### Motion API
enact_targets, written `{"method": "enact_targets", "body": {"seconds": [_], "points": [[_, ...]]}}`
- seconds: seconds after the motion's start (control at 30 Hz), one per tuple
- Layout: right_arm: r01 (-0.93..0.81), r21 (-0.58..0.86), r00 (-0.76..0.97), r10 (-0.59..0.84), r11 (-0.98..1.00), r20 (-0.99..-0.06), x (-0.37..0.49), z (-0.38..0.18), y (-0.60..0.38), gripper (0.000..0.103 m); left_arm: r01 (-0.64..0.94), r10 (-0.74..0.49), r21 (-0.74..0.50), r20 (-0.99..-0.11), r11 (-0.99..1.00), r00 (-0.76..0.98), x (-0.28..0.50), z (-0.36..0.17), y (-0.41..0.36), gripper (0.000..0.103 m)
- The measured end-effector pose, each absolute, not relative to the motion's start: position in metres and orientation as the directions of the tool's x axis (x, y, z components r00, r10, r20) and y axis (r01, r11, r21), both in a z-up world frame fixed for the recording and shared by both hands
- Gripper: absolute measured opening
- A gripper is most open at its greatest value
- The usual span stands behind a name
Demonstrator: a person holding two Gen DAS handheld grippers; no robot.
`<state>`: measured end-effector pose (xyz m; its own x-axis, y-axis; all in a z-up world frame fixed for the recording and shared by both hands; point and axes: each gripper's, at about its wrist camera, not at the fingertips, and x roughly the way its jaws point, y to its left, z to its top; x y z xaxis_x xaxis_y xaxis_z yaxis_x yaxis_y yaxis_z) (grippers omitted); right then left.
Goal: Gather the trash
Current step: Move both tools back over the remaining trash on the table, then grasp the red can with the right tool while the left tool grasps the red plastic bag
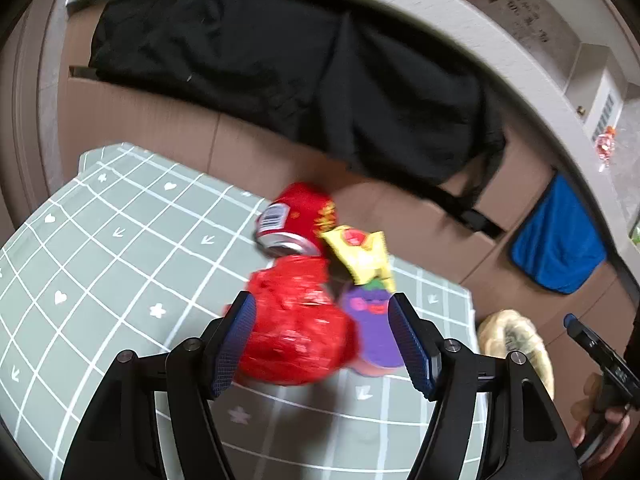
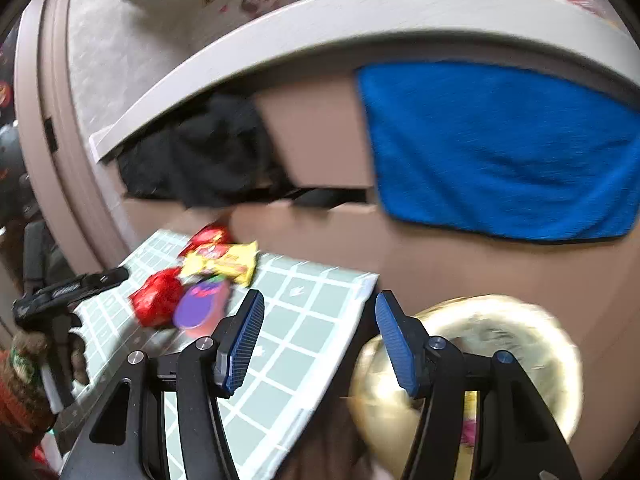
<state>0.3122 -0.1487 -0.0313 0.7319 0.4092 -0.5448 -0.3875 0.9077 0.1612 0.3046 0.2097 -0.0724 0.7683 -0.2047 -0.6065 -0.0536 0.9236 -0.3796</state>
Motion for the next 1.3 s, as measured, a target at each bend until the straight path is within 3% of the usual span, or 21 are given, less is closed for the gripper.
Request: {"method": "enact_targets", "body": {"seconds": [0.4, 0.57, 0.67, 0.87, 1.13, 1.3], "points": [[-0.484, 0.12, 0.637, 0.443, 0.867, -0.63, 0.314, -0.054, -0.074, 0.056, -0.079, -0.29, -0.455, -0.682, 0.887, 0.672, 0.35, -0.119, 0.216, 0.075], [-0.503, 0.126, 0.606, 0.453, 0.855, -0.654, 0.321, -0.058, -0.056, 0.056, -0.102, -0.334, -0.516, -0.679, 0.85, 0.653, 0.348, -0.122, 0.231, 0.071], [-0.532, 0.122, 0.589, 0.47, 0.838, -0.657, 0.329, -0.062, -0.034, 0.056, -0.09, -0.356, -0.535, -0.668, 0.84, 0.654, 0.338, -0.119, 0.238, 0.063], [-0.574, 0.122, 0.536, 0.484, 0.81, -0.692, 0.354, -0.079, 0.018, 0.056, -0.078, -0.336, -0.534, -0.632, 0.842, 0.699, 0.292, -0.095, 0.26, 0.059], [-0.595, -0.009, 0.607, 0.442, 0.803, -0.66, 0.4, -0.077, 0.075, 0.054, -0.114, -0.228, -0.485, -0.59, 0.867, 0.775, 0.245, -0.073, 0.301, 0.059], [-0.566, 0.104, 0.578, 0.484, 0.818, -0.657, 0.448, -0.068, 0.101, 0.054, -0.14, -0.204, -0.505, -0.565, 0.852, 0.799, 0.238, -0.072, 0.326, 0.059]]}}
